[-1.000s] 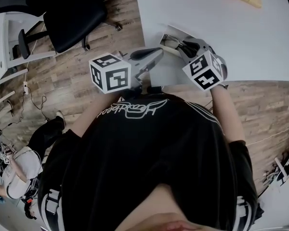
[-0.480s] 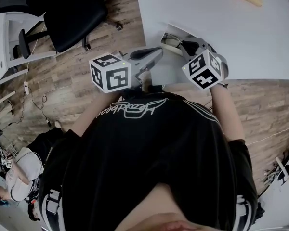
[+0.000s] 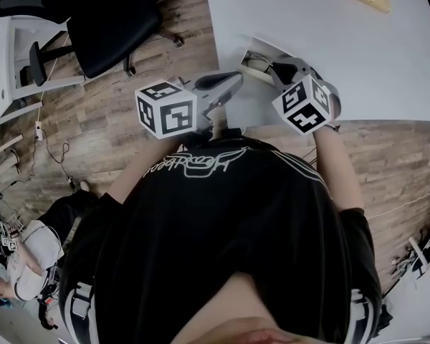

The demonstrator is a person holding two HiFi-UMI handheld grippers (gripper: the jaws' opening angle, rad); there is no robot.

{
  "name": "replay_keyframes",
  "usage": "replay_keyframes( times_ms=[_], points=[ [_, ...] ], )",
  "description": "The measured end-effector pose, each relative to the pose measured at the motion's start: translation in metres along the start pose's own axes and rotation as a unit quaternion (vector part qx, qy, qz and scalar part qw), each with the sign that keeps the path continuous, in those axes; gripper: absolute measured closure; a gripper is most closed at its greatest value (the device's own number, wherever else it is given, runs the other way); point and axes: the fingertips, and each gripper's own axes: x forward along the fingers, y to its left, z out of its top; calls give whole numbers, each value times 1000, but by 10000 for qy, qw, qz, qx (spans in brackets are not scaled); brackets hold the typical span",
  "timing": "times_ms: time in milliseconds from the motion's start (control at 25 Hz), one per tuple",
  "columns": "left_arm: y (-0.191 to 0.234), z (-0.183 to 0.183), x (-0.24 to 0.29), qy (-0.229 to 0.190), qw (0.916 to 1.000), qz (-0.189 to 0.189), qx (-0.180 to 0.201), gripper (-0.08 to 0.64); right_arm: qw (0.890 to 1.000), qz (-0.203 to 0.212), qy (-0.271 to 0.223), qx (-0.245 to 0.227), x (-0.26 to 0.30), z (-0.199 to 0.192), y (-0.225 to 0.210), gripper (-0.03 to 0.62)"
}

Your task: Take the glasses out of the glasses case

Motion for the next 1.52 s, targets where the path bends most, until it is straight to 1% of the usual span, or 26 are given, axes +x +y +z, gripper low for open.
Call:
replay_keyframes(
  times_ms=[240,600,800,960,1040,1160,1360,1520],
  points=[
    [3,-3,-4,-50,10000,43,-39,554,9999,-149,32,-41,0,0,-4,573],
    [0,-5,-9,-58,10000,38,-38,554,9983,-528,101,-212,-6,0,-17,574],
    [-3,-2,-16,-94,9999,39,6,554,9966,-773,71,-277,-16,7,-25,573],
    [-9,-4,-25,-127,9999,22,45,554,9950,-938,31,-332,-30,15,-21,573],
    [-13,-5,-30,-132,9999,-1,71,554,9942,-1027,-44,-306,-38,21,-18,574],
    [-22,-7,-39,-151,9998,-71,121,554,9923,-1197,-278,-128,-55,31,-12,574],
    [-41,-13,-63,-253,9992,-149,276,554,9825,-1719,-712,19,-96,53,5,573],
    [-62,-18,-90,-333,9981,-150,501,554,9740,-1955,-1129,187,-136,73,30,574]
  ],
)
